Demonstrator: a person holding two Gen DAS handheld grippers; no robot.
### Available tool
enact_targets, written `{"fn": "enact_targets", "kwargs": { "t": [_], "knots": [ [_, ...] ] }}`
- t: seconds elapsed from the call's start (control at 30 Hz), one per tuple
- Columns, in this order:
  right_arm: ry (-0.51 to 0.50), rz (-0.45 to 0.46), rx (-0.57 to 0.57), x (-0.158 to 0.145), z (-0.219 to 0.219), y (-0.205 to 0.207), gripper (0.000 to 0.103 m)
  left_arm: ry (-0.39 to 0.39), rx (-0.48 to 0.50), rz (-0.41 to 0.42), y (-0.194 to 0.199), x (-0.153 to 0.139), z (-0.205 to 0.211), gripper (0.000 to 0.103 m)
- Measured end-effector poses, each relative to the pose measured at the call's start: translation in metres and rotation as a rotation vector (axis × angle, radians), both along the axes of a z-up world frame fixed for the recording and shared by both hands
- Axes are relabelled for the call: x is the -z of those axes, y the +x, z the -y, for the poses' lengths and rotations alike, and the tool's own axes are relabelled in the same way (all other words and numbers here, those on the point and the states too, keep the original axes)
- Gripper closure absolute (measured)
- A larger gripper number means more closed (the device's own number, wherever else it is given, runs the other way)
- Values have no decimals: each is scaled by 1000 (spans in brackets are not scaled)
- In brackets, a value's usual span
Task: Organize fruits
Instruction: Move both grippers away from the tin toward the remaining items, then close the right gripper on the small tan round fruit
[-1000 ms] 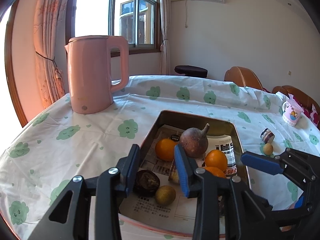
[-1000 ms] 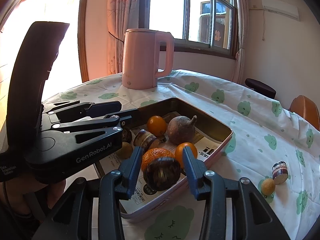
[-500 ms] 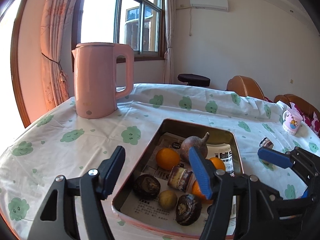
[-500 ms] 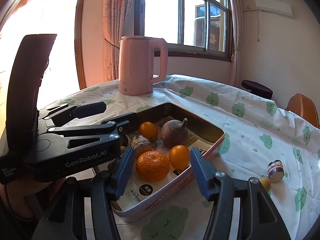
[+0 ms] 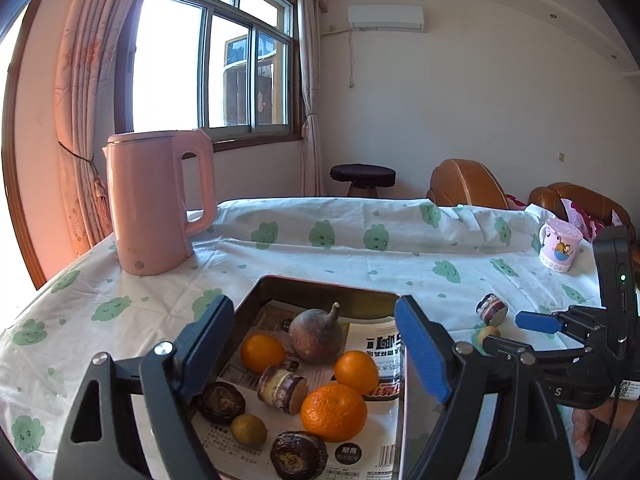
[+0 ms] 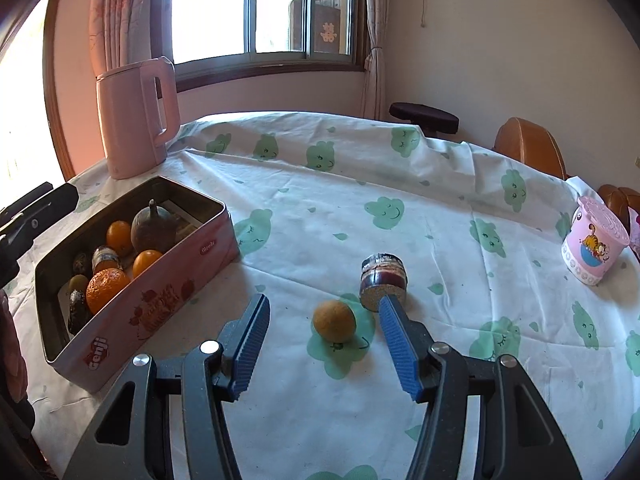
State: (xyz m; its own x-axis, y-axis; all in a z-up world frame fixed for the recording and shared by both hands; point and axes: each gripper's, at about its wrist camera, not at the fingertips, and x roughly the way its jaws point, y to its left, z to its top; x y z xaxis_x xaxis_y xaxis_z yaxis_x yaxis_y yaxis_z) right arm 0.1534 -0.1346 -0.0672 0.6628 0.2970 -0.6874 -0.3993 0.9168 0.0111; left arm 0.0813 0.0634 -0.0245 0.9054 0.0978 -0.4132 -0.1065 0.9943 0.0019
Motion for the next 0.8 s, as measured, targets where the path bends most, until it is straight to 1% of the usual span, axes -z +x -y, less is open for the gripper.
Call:
{"fn": "enact_targets", "kwargs": {
  "t": [0.1, 0.13, 0.3, 0.33, 0.37, 0.4, 0.43, 0.57, 0.7, 0.8],
  "knots": [
    [-9, -40, 4, 6, 0, 7, 46, 20, 15, -5, 2, 1, 9, 16],
    [-8, -52, 2, 8, -1, 8, 49, 25, 18, -6, 3, 1, 11, 16],
    [-20, -91, 2, 15, -7, 18, 54, 41, 35, -10, 4, 1, 21, 16],
    [-21, -100, 2, 18, -8, 20, 60, 45, 38, -11, 5, 1, 24, 16],
    [-22, -116, 1, 20, -7, 22, 68, 48, 43, -13, 6, 0, 26, 16],
    [-13, -120, -2, 20, -6, 23, 72, 51, 49, -14, 7, 0, 29, 16],
    [-5, -115, -4, 19, -4, 22, 74, 53, 55, -15, 8, -1, 32, 16],
    [11, -79, -1, 12, 7, 14, 74, 49, 93, -33, 16, -3, 48, 15],
    [30, -41, 24, 3, 29, 8, 74, 15, 156, -80, 32, 0, 69, 15],
    [24, -1, 72, -5, 51, 8, 74, 2, 188, -127, 47, 8, 88, 15]
  ]
}}
